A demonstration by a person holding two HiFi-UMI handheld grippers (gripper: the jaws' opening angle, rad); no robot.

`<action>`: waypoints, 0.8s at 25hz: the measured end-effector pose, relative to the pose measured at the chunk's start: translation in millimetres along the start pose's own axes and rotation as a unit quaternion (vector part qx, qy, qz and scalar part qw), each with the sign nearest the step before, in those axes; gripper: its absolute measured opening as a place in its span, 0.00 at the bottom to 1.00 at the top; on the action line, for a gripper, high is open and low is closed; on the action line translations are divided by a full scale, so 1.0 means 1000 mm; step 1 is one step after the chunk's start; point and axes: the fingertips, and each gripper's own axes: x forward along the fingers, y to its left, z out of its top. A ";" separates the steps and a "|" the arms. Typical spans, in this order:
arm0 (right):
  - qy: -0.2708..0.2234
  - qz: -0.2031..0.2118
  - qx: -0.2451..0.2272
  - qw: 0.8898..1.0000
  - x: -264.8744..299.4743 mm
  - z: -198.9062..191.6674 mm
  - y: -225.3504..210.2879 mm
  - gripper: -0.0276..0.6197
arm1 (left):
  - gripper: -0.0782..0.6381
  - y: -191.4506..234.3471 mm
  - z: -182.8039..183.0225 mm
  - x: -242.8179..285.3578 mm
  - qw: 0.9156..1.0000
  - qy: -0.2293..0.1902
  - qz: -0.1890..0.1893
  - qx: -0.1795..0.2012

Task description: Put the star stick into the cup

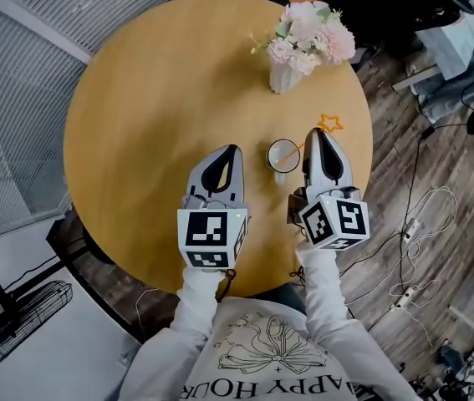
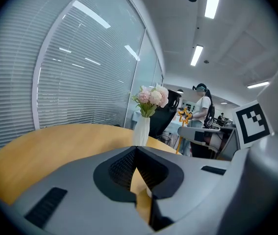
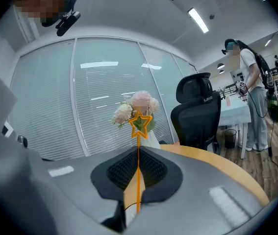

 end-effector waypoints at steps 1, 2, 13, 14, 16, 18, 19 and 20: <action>0.003 0.000 0.004 1.000 0.001 -0.004 -0.001 0.07 | 0.12 -0.001 -0.002 0.001 1.000 0.002 -0.002 0.000; 0.005 -0.001 0.008 1.000 0.001 -0.008 -0.003 0.07 | 0.12 -0.002 -0.004 0.003 1.000 0.006 -0.003 0.000; 0.014 -0.004 0.025 1.000 0.013 -0.032 -0.011 0.07 | 0.12 -0.003 -0.017 0.017 1.000 0.019 -0.009 0.003; 0.015 -0.006 0.026 1.000 0.013 -0.033 -0.012 0.07 | 0.12 -0.003 -0.017 0.017 1.000 0.019 -0.010 0.003; 0.018 -0.010 0.027 0.999 0.013 -0.037 -0.015 0.07 | 0.12 -0.004 -0.019 0.018 1.000 0.022 -0.010 0.001; 0.021 -0.013 0.027 0.999 0.012 -0.040 -0.017 0.07 | 0.12 -0.005 -0.021 0.018 1.000 0.025 -0.012 0.000; 0.022 -0.014 0.028 0.999 0.012 -0.041 -0.018 0.07 | 0.12 -0.006 -0.022 0.018 1.000 0.025 -0.014 0.001; 0.024 -0.015 0.028 0.999 0.011 -0.043 -0.019 0.07 | 0.12 -0.007 -0.022 0.018 1.000 0.026 -0.015 0.001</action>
